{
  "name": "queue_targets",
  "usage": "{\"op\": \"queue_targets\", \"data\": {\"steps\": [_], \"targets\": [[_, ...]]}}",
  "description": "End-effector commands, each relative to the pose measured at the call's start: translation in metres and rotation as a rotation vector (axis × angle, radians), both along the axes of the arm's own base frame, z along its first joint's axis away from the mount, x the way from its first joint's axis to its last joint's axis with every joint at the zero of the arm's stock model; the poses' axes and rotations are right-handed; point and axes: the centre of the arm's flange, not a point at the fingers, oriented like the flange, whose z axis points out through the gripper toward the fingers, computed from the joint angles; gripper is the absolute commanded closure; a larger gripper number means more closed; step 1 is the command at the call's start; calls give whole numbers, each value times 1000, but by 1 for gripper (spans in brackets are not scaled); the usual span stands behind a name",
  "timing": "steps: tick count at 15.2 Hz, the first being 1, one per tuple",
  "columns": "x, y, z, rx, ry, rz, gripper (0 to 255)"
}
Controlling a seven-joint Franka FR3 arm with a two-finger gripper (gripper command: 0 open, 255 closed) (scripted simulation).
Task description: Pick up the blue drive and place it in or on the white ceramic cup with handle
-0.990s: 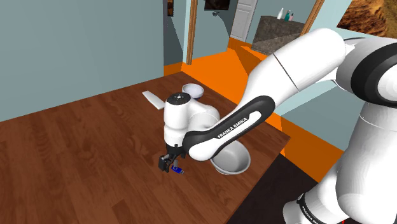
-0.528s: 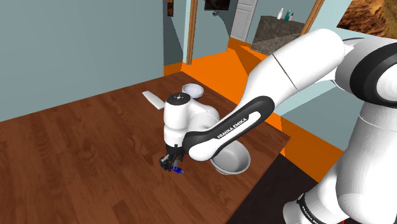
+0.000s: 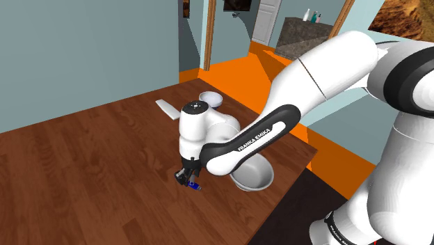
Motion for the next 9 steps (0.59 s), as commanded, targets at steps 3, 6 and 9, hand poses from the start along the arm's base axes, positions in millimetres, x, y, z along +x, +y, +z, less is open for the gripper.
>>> {"op": "queue_targets", "data": {"steps": [3,6,9], "targets": [[-1,1,8,-1,5,2,255],[-1,1,24,-1,5,2,255],[-1,1,40,-1,5,2,255]]}}
